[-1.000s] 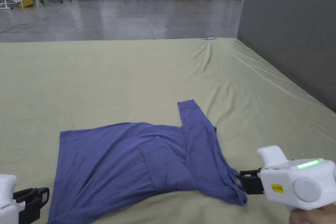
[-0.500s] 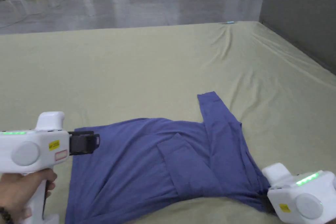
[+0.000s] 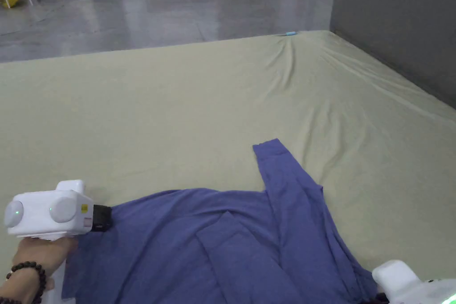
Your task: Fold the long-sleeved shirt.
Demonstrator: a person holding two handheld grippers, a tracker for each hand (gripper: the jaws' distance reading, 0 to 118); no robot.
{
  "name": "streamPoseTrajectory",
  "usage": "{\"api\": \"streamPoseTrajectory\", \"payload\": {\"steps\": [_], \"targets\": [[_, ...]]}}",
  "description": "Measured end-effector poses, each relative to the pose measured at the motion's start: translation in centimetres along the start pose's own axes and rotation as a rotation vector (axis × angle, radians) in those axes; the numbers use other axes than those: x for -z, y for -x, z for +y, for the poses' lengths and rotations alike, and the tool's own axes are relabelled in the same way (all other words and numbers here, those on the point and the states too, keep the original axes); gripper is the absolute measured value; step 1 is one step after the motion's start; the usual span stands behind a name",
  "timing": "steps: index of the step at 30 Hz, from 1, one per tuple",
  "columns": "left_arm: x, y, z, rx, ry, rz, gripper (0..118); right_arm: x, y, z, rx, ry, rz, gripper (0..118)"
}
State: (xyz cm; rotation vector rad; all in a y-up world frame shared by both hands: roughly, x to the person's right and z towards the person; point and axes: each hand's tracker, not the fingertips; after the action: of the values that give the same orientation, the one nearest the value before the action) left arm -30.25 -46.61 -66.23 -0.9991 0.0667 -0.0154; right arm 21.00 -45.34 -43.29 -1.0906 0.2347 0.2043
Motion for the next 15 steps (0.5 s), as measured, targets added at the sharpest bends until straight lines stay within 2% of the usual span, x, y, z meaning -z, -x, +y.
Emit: {"api": "streamPoseTrajectory", "payload": {"steps": [1,2,4,6,7,11,13,15], "targets": [[-0.8,-0.6,-0.2,0.029,-0.033,-0.017,11,0.1,0.0,0.0,-0.002,0.001,-0.003,0],[-1.7,-1.0,-0.5,0.059,-0.064,-0.06,0,0.1,0.1,0.1,-0.006,0.001,-0.007,0],[-3.0,-2.2,-0.7,0.11,-0.065,-0.039,0,-0.2,0.0,0.2,-0.016,0.002,-0.007,0],[-4.7,-1.7,-0.2,0.09,-0.067,-0.091,0,-1.1,-0.5,0.8,0.001,-0.014,0.009,0],[-6.1,-1.1,0.4,0.055,-0.117,-0.087,0,-2.1,-1.0,1.3,0.022,-0.061,0.011,0],[-13.5,3.2,3.6,-0.07,-0.296,-0.113,0,-7.3,-3.6,5.7,0.021,-0.202,-0.007,0],[-17.5,4.9,4.9,-0.091,-0.387,-0.167,0,-9.6,-4.7,8.7,-0.009,-0.259,-0.021,0],[-21.3,6.2,6.2,-0.085,-0.466,-0.162,0,-12.0,-5.5,11.9,-0.06,-0.326,-0.091,0]]}}
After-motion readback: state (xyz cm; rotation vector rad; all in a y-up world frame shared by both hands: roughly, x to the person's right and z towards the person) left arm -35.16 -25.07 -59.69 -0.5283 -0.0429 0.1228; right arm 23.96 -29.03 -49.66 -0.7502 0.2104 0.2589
